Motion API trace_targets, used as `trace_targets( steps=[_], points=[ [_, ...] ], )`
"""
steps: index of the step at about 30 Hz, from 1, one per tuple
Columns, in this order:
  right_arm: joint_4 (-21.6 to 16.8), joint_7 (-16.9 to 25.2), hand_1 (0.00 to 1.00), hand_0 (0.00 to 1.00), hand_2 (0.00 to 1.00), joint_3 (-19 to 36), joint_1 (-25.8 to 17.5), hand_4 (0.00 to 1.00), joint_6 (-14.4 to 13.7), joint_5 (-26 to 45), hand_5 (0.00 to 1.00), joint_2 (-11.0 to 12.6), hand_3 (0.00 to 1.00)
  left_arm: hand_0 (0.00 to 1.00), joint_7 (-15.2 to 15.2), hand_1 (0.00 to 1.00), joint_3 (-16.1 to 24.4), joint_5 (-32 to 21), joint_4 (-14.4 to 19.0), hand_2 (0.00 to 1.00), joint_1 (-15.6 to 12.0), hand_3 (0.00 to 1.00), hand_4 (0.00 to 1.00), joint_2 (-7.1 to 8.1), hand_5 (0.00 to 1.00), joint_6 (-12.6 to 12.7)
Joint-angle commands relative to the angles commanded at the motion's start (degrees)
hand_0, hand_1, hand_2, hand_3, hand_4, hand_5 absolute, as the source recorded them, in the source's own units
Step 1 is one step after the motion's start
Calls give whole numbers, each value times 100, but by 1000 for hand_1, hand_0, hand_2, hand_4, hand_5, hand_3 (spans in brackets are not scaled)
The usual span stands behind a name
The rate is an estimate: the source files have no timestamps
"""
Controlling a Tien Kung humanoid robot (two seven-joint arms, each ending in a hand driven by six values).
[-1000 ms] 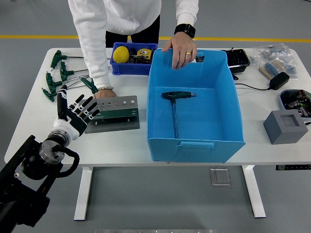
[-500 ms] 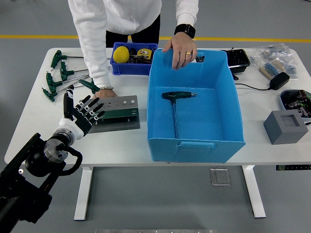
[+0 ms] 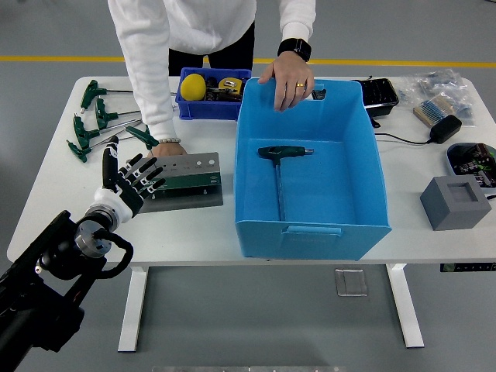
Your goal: Lift tool from toolbox,place it in box,lift tool from toolbox,place it in box
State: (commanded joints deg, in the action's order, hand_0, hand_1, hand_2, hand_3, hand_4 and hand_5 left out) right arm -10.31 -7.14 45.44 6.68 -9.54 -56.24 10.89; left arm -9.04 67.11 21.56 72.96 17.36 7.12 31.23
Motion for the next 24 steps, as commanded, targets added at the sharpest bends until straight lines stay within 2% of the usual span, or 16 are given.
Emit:
trace_targets(
  steps=[12,24],
  points=[
    [0,-3,541,586,623,-96,-6,795,12,43,829,-11,585,327,119,535,-144,-115,-100,654,208,894,856,31,998,-62],
    [0,9,543,586,632,-138,38,795,18,96,831,-10,584,328,165,535,-245,-192,-193,654,457,897,868,-7,998,-85]
  ],
)
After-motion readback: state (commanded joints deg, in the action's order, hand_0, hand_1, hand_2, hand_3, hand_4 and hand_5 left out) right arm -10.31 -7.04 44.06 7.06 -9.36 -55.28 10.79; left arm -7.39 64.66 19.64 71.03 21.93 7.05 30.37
